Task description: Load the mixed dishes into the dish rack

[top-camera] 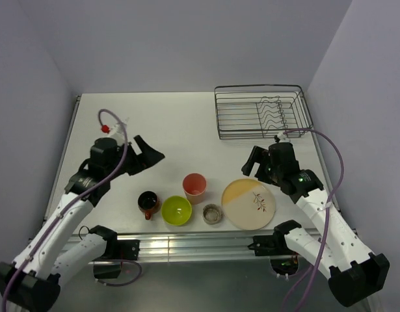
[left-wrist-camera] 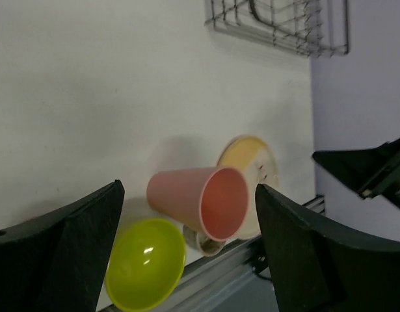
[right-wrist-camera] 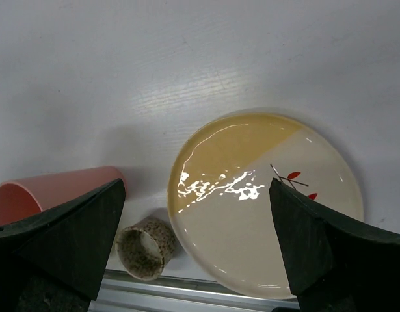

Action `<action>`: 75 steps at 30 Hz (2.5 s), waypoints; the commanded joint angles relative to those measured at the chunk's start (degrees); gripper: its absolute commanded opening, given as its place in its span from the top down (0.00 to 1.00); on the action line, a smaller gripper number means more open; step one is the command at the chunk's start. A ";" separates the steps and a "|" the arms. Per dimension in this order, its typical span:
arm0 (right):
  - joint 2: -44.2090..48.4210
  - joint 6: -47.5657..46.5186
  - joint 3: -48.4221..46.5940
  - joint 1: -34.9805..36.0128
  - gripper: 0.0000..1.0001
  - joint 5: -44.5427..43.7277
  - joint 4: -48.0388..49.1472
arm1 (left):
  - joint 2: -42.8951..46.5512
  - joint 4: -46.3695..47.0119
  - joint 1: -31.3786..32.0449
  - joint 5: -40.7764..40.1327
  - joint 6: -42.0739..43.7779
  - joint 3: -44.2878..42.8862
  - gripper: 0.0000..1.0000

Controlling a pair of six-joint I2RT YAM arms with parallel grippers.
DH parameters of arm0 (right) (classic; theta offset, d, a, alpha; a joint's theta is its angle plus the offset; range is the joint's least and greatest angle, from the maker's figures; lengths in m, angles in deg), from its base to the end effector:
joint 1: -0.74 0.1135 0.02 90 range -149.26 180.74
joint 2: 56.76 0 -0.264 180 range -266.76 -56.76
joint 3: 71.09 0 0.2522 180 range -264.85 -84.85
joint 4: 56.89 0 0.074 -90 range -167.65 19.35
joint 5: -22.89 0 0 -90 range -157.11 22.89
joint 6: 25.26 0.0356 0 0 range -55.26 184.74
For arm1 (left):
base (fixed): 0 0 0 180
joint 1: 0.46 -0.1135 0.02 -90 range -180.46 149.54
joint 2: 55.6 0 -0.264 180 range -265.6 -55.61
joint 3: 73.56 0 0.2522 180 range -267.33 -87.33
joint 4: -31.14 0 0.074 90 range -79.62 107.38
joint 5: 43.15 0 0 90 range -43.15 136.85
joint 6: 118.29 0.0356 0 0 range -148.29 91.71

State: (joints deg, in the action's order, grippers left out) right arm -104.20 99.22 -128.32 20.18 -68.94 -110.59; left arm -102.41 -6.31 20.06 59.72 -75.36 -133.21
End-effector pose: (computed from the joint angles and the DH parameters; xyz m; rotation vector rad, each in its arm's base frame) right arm 0.1597 0.0551 0.2748 0.3271 2.3544 0.4246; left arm 0.1696 -0.0719 0.3168 -0.3377 2.1004 -0.9564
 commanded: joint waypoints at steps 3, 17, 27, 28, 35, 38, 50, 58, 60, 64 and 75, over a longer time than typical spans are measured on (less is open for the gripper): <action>0.07 0.42 -2.41 -0.37 0.00 -4.33 0.22 | -8.02 -4.69 13.12 -12.50 2.77 -5.17 0.12; 3.67 -1.08 -1.19 -0.37 0.01 -1.17 0.48 | -13.74 -4.80 25.54 -21.12 -1.36 -2.71 0.20; 4.81 -0.73 -0.40 -0.37 0.02 -0.46 0.57 | -22.53 -1.99 28.79 -22.18 -1.71 -3.42 0.24; 4.64 -0.73 -0.31 -0.37 0.02 -0.37 0.66 | -23.06 -1.63 28.88 -22.09 -1.62 -3.42 0.26; 4.37 -0.38 -0.04 -0.37 0.02 0.77 1.18 | -26.14 0.21 29.06 -20.95 -1.01 -3.59 0.46; 4.37 -0.38 0.13 -0.28 0.02 1.21 1.45 | -26.32 1.27 29.06 -19.90 -1.01 -3.59 0.60; 2.79 2.34 -0.22 -0.37 0.03 17.71 8.10 | -12.47 7.58 29.06 -19.02 1.54 -1.24 1.00; 0.07 18.23 4.78 -0.37 0.04 37.06 26.82 | 7.06 35.93 29.06 -17.17 4.70 11.86 1.00; 0.33 25.59 6.54 -0.37 0.04 38.91 33.42 | 11.20 39.75 29.06 -18.05 6.19 15.29 1.00; 1.56 39.50 10.76 -0.19 0.05 39.71 46.95 | 12.09 43.18 29.06 -19.36 8.74 16.62 1.00; 1.82 59.38 14.37 7.44 0.06 27.94 66.22 | 9.54 54.00 29.06 -21.21 9.98 19.43 1.00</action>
State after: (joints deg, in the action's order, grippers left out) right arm -103.22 152.35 -113.93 25.34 -36.46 -52.95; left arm -92.82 39.62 48.86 39.46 -67.22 -113.89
